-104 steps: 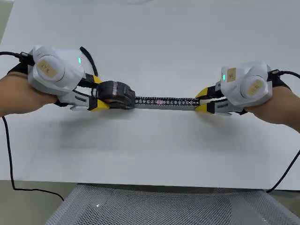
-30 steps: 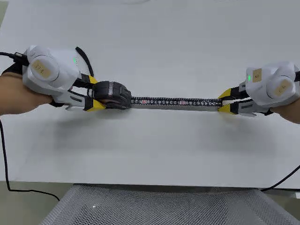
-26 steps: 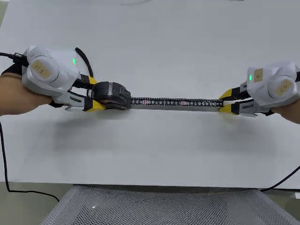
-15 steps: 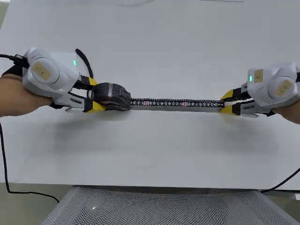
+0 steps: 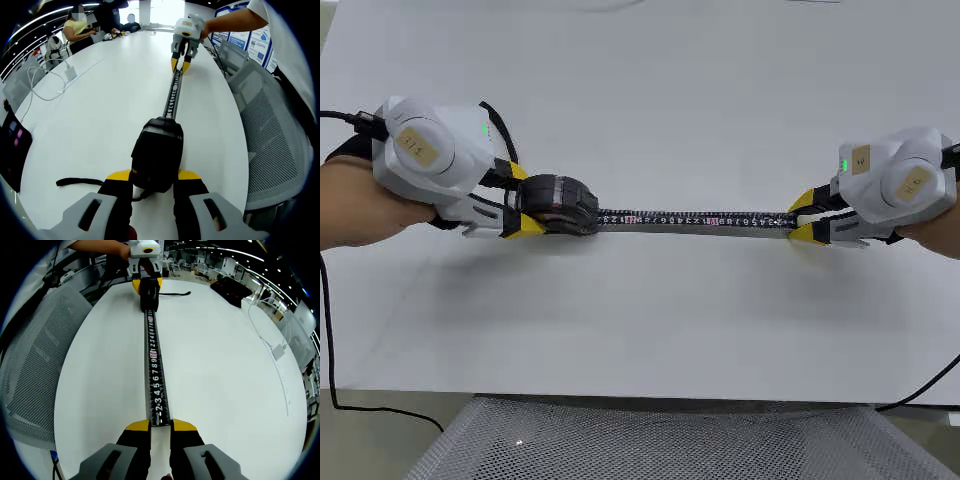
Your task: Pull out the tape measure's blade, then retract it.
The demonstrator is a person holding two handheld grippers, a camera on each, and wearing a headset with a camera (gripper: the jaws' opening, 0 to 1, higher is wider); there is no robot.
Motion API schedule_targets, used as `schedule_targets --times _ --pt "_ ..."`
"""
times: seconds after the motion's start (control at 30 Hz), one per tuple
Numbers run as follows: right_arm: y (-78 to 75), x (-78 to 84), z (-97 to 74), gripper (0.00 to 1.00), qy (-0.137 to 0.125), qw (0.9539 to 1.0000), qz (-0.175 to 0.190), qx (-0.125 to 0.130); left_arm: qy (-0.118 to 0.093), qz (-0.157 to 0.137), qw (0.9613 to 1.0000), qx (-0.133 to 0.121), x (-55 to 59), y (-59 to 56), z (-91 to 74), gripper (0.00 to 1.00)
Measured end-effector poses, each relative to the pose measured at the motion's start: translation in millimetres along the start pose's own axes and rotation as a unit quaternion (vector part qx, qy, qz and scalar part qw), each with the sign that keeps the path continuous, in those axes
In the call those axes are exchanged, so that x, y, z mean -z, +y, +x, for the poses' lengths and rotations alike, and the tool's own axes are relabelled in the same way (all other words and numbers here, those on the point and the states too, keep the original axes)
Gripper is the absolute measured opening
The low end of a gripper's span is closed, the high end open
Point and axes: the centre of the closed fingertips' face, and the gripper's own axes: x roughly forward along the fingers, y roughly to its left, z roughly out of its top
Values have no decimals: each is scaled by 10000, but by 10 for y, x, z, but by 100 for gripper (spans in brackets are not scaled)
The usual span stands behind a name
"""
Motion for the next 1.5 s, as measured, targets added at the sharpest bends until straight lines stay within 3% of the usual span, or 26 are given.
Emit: schedule_targets --times 0.8,0.9,1.1,1.3,1.5 --pt "-6 8 11 12 28 9999 98 -3 8 -66 10000 -1 -2 -6 10 29" --pt "-16 -17 23 19 28 9998 202 19 21 -95 9999 -54 14 15 6 36" --pt "-12 -43 36 20 13 9997 234 0 15 -77 10000 -61 17 18 -8 35" --pt "-15 -57 15 21 -49 9994 327 33 -58 -149 9999 -66 -3 20 -26 35" --pt "0 -127 -20 28 -260 9976 641 -7 -270 -341 9990 -50 -58 25 -69 41"
